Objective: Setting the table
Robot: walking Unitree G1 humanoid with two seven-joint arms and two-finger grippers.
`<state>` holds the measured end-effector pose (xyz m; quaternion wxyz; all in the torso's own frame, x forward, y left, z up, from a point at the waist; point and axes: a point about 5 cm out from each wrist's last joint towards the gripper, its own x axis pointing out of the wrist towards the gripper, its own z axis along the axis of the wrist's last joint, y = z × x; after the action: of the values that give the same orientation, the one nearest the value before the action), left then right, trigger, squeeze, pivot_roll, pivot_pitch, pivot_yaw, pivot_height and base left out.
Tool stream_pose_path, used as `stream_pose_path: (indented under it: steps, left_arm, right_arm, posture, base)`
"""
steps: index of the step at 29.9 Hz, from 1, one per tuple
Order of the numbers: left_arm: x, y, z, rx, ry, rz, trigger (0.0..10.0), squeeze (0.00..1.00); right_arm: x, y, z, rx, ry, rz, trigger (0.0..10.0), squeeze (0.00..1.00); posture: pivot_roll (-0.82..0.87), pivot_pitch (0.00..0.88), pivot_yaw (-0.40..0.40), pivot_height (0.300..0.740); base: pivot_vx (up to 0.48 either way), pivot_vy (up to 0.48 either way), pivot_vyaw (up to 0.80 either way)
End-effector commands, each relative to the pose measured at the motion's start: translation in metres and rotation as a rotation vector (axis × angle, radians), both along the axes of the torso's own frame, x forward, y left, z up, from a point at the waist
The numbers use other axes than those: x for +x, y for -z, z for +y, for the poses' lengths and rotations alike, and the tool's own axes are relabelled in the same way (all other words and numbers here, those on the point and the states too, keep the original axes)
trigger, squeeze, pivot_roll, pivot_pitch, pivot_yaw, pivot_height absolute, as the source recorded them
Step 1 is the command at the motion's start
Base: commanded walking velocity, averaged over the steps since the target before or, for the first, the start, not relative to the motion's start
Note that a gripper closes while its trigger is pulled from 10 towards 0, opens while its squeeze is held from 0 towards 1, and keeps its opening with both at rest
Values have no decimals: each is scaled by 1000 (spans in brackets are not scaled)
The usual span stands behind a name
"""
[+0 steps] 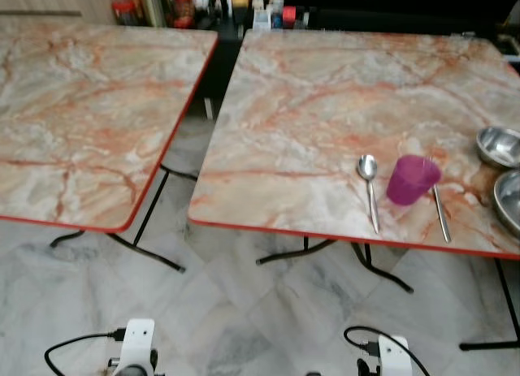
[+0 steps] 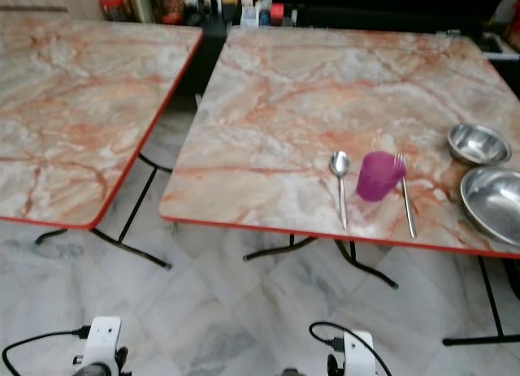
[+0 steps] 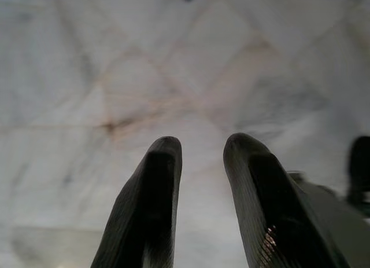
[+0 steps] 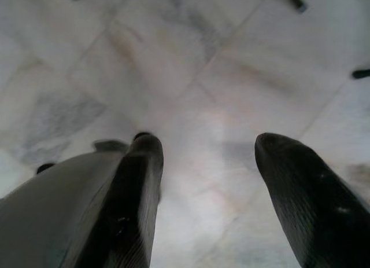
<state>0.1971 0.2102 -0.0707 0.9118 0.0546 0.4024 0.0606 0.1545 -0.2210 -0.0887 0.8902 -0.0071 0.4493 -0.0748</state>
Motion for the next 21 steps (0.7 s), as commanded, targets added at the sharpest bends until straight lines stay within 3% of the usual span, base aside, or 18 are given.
stream_pose_path:
  steps: [1, 5, 12, 16, 21]
  left_arm:
    - [-8, 3, 7, 15, -13, 25, 10000, 0]
    - [-7, 4, 4, 23, 25, 37, 10000, 0]
    - [-8, 5, 1, 20, 25, 39, 10000, 0]
    - [-9, 5, 1, 18, 23, 41, 10000, 0]
    - [-10, 5, 1, 18, 21, 43, 10000, 0]
  right_arm:
    - [-5, 3, 3, 8, -2, 19, 10000, 0]
    - [-4, 2, 3, 8, -7, 13, 10000, 0]
    - [-6, 3, 1, 4, 9, 19, 10000, 0]
    - [-6, 3, 1, 5, 8, 19, 10000, 0]
    - [-5, 2, 0, -6, 2, 11, 10000, 0]
  posture:
    - [-43, 157, -15, 740]
    - [-45, 157, -18, 740]
    - [-45, 152, -21, 740]
    - [-45, 151, -23, 740]
    - [-44, 153, -25, 740]
  base:
    - [0, 0, 0]
    - [0, 0, 0]
    - [0, -434, 0]
    - [0, -450, -681]
    - [0, -448, 0]
